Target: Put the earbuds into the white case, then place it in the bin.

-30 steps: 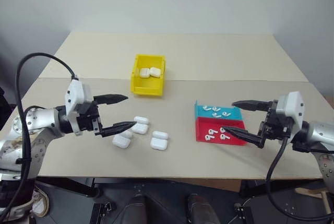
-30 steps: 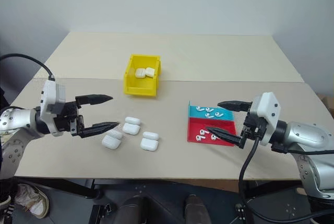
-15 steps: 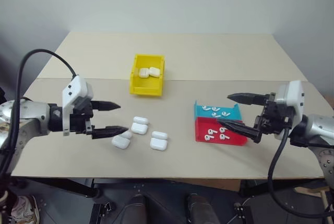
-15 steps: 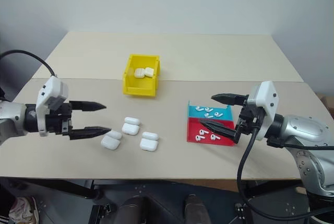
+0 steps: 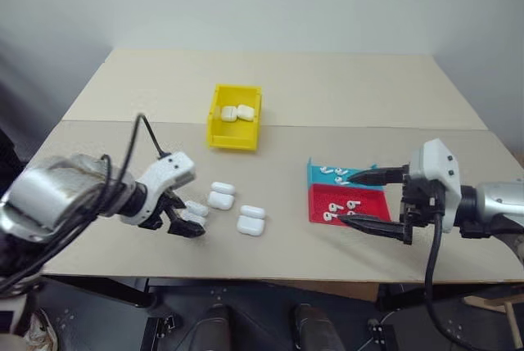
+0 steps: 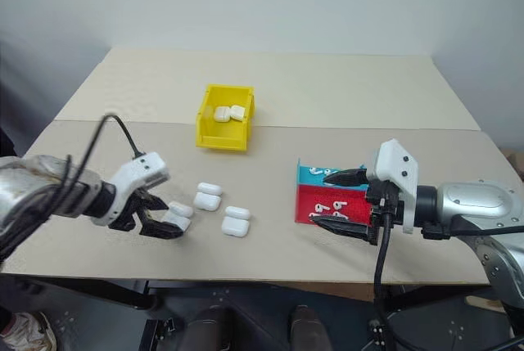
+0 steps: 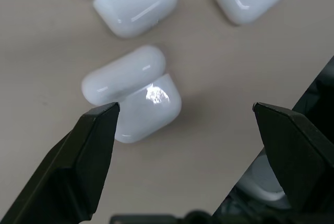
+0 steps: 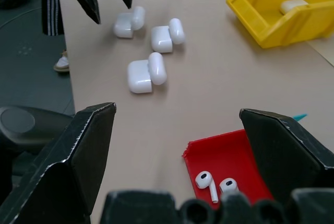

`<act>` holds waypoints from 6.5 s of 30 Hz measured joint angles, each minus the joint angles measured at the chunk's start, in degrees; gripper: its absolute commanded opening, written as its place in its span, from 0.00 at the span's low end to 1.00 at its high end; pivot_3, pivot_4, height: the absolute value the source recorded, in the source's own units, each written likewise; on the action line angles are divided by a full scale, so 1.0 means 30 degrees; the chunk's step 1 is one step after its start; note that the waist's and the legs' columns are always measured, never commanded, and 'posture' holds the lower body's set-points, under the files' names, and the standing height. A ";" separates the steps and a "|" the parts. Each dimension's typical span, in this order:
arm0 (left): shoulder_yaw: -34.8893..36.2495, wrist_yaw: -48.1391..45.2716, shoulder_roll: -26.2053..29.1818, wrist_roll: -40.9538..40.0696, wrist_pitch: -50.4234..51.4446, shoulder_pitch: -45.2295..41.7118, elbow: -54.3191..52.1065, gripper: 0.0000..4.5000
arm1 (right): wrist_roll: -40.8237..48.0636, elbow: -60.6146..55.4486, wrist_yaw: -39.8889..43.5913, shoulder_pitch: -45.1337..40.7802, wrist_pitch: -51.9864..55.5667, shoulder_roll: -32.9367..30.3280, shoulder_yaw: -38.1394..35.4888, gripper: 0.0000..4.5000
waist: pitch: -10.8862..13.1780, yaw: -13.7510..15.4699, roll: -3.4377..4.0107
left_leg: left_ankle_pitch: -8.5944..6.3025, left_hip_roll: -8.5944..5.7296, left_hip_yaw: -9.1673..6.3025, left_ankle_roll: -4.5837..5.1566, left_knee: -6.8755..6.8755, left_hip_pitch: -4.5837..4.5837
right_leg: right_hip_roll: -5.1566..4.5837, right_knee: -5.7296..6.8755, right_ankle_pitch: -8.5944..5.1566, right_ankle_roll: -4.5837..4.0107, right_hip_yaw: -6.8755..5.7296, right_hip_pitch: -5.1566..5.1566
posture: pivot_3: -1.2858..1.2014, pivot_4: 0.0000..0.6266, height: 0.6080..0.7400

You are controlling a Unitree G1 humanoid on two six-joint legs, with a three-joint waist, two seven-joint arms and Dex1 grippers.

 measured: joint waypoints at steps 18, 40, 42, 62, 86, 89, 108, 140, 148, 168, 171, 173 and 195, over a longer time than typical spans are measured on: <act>-0.1135 0.5625 -0.1725 -0.1652 0.0330 -0.0877 0.3284 0.99 | -0.0331 0.0192 0.1322 0.0074 -0.0937 -0.0031 0.0064 1.00 | 0.0003 0.0008 -0.0007 | 0.0001 -0.0004 -0.0012 0.0001 0.0017 0.0059 | -0.0006 0.0041 0.0003 -0.0011 -0.0002 0.0048 | 0.52 0.24 1.00; 0.6303 0.1095 0.3249 -0.1785 -0.7825 0.5927 0.0054 0.61 | -0.0954 0.0313 0.0717 0.0159 -0.1717 0.0450 0.0018 1.00 | 0.0008 -0.0009 -0.0013 | 0.0000 0.0000 0.0024 -0.0004 -0.0021 0.0065 | -0.0027 0.0018 -0.0025 -0.0239 0.0003 0.0025 | 0.52 0.24 1.00; 0.9031 -0.0194 0.1004 -0.1196 -1.1976 0.7592 -0.0021 0.61 | -0.1423 0.0754 0.0457 -0.0211 -0.1947 0.0845 0.0175 1.00 | -0.0010 0.0188 0.0016 | -0.0001 -0.0006 0.0047 -0.0007 -0.0007 0.0085 | -0.0062 -0.0003 -0.0025 -0.0238 0.0001 0.0053 | 0.52 0.24 1.00; 0.4669 -0.9103 -1.0204 -0.0798 -2.3966 0.4469 0.2567 0.61 | -0.9859 0.5106 0.3017 -0.7982 0.1609 -0.2050 1.0976 0.59 | -0.0025 0.0007 0.0006 | 0.0002 -0.0009 0.0037 0.0002 0.0045 0.0022 | -0.0012 0.0007 0.0069 -0.0092 0.0033 0.0031 | 0.52 0.24 1.00; 0.3609 -0.8188 -1.1483 -0.0120 -2.5001 0.5107 0.1793 0.61 | -1.4895 0.8160 0.3805 -0.9460 0.2025 0.0554 1.4223 0.59 | -0.0026 -0.0050 0.0008 | 0.0003 -0.0008 0.0024 0.0003 0.0049 0.0009 | -0.0007 0.0022 0.0077 -0.0077 0.0025 0.0016 | 0.52 0.24 1.00; 0.3611 -0.8072 -1.1398 -0.0123 -2.4991 0.5127 0.1748 0.61 | -1.5015 0.8284 0.3887 -0.9462 0.1975 0.0710 1.4224 0.59 | -0.0026 -0.0064 0.0008 | 0.0003 -0.0007 0.0025 0.0003 0.0049 0.0012 | -0.0007 0.0022 0.0077 -0.0076 0.0025 0.0019 | 0.52 0.24 1.00; 0.3599 -0.7858 -1.1257 -0.0180 -2.4949 0.5144 0.1469 0.61 | -1.3703 0.7015 0.4363 -0.8308 0.3247 0.0388 1.2242 0.14 | -0.0025 -0.0019 0.0009 | 0.0003 -0.0007 0.0023 0.0003 0.0048 0.0014 | -0.0009 0.0021 0.0078 -0.0079 0.0022 0.0026 | 0.52 0.24 1.00; 0.3279 -0.7956 -1.3369 -0.0809 -2.3644 0.1322 0.4527 0.61 | 0.6050 -0.2779 -0.8459 -0.6602 0.5911 0.9484 -0.2578 0.14 | -0.0031 -0.0077 0.0021 | 0.0003 -0.0005 -0.0024 0.0005 0.0047 0.0004 | 0.0001 0.0009 0.0088 -0.0075 -0.0005 0.0056 | 0.52 0.24 1.00; 0.3257 -0.7890 -1.3367 -0.0531 -2.3599 0.1326 0.4533 0.61 | 0.6460 -0.2779 -0.8652 -0.5760 0.4650 0.8200 -0.1967 0.14 | -0.0031 -0.0101 0.0020 | 0.0003 -0.0003 -0.0024 0.0005 0.0046 0.0006 | 0.0003 0.0006 0.0081 -0.0067 -0.0005 0.0055 | 0.52 0.24 1.00; 0.3265 -0.7812 -1.3456 -0.0409 -2.3384 0.1571 0.4457 0.61 | 0.6797 -0.1536 -0.8219 -0.5462 0.2674 0.5914 -0.1322 0.82 | -0.0030 -0.0097 0.0019 | 0.0003 -0.0003 -0.0023 0.0005 0.0046 0.0007 | 0.0002 0.0000 0.0071 -0.0055 -0.0003 0.0055 | 0.52 0.24 1.00; 0.3360 -0.7877 -1.3122 -0.0436 -2.3378 0.2007 0.4222 0.61 | 0.5601 -0.0125 -0.7291 -0.5939 0.2158 0.4633 -0.1262 0.82 | -0.0030 -0.0083 0.0020 | 0.0003 -0.0003 -0.0021 0.0006 0.0044 0.0006 | 0.0001 -0.0001 0.0071 -0.0060 -0.0003 0.0050 | 0.52 0.24 1.00; 0.3439 -0.7969 -1.2746 -0.0436 -2.3360 0.2222 0.4152 0.61 | 0.4276 0.1031 -0.6456 -0.6146 0.1635 0.3633 -0.1117 0.82 | -0.0030 -0.0077 0.0019 | 0.0003 -0.0003 -0.0020 0.0005 0.0040 0.0001 | 0.0001 -0.0007 0.0071 -0.0060 -0.0004 0.0045 | 0.52 0.24 1.00; 0.4484 -0.6845 -1.2119 -0.0482 -2.3400 0.3680 0.2471 0.61 | -1.9160 2.2605 0.3592 -1.6868 -1.6339 0.3430 1.4941 0.48 | -0.0024 -0.0095 0.0028 | 0.0003 -0.0007 0.0023 0.0005 0.0026 -0.0016 | -0.0002 -0.0017 0.0115 -0.0124 0.0021 0.0000 | 0.52 0.24 1.00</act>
